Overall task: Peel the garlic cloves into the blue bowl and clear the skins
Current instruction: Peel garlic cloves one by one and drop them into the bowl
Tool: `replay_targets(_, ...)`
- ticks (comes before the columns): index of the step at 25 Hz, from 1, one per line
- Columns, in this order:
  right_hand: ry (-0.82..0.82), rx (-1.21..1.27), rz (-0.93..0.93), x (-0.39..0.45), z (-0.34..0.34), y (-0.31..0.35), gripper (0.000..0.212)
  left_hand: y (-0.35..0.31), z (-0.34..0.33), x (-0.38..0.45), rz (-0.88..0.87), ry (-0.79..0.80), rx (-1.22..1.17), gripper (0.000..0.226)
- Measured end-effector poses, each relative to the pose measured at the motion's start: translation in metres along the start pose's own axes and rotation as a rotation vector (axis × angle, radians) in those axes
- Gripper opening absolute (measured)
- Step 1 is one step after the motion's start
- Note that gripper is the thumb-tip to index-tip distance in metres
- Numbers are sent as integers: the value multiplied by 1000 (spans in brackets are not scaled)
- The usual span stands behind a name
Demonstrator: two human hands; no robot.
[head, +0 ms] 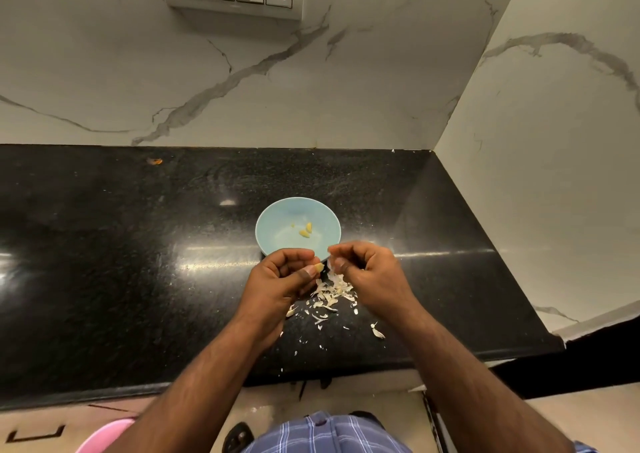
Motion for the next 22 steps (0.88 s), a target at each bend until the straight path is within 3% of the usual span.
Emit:
replay_targets(4, 86, 190, 45, -2, -10, 15, 27, -9, -1, 1, -56, 29, 38, 25)
replay_targets(9, 73, 221, 72, 1, -8, 19, 33, -12, -1, 4, -60, 39, -2, 29)
replay_targets(22, -55, 29, 176, 2, -2, 24, 38, -13, -4, 6, -4, 69, -36, 36)
Point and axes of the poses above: each hand's wrist, its own x-axis towards the middle knuckle, its own z-axis out of the back of the hand, y = z × x, the point moved 9 cm from there along x, towards the middle knuckle, and after that the axes turned 5 degrees about -x, right-handed, at the moved point
